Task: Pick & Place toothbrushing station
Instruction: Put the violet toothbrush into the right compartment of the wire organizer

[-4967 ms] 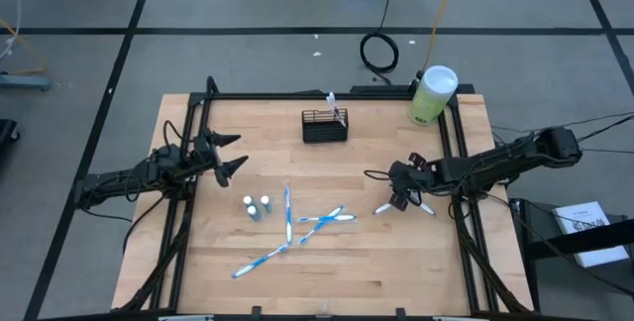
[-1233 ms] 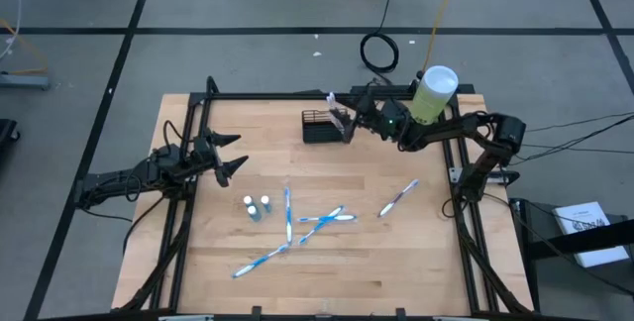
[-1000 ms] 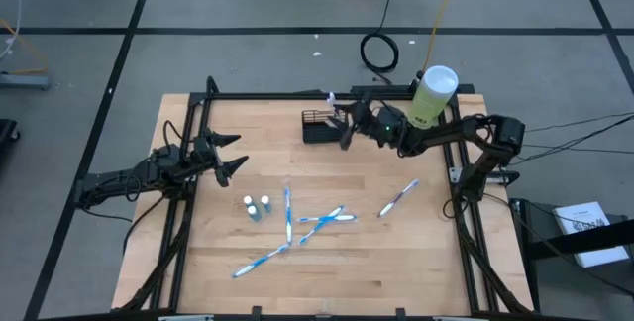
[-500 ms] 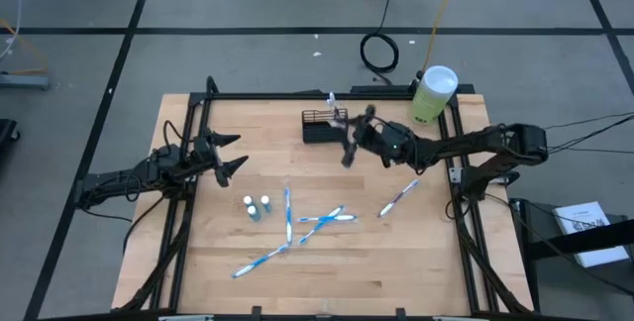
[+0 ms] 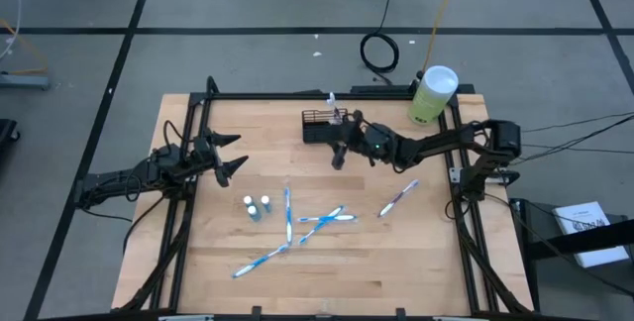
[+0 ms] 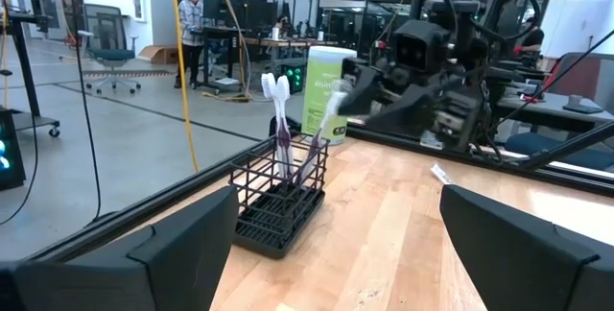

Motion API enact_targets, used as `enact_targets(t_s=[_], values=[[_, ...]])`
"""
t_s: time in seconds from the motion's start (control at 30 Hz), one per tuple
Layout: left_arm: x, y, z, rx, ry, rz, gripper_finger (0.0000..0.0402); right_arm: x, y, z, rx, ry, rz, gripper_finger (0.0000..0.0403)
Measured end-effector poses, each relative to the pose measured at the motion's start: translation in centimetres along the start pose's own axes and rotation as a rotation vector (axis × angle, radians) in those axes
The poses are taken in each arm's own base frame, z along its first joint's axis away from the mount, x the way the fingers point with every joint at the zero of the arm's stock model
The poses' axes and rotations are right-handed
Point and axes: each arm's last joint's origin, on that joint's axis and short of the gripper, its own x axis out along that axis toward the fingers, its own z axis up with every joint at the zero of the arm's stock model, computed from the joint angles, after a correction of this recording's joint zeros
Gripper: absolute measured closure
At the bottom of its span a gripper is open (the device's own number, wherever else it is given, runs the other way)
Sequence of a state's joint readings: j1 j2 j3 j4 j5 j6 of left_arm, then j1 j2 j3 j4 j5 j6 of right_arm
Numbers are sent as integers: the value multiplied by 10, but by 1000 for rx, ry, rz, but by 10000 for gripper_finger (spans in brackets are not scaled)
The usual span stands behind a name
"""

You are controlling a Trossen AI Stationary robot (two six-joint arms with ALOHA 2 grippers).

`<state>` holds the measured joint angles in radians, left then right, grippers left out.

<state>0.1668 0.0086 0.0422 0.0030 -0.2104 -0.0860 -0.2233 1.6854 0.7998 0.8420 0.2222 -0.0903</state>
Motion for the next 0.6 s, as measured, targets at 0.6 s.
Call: enact_targets(t_s=[0.6], values=[[0,0,0,0,-1,0,34,-17,-6,18,-208,75,-464,241]])
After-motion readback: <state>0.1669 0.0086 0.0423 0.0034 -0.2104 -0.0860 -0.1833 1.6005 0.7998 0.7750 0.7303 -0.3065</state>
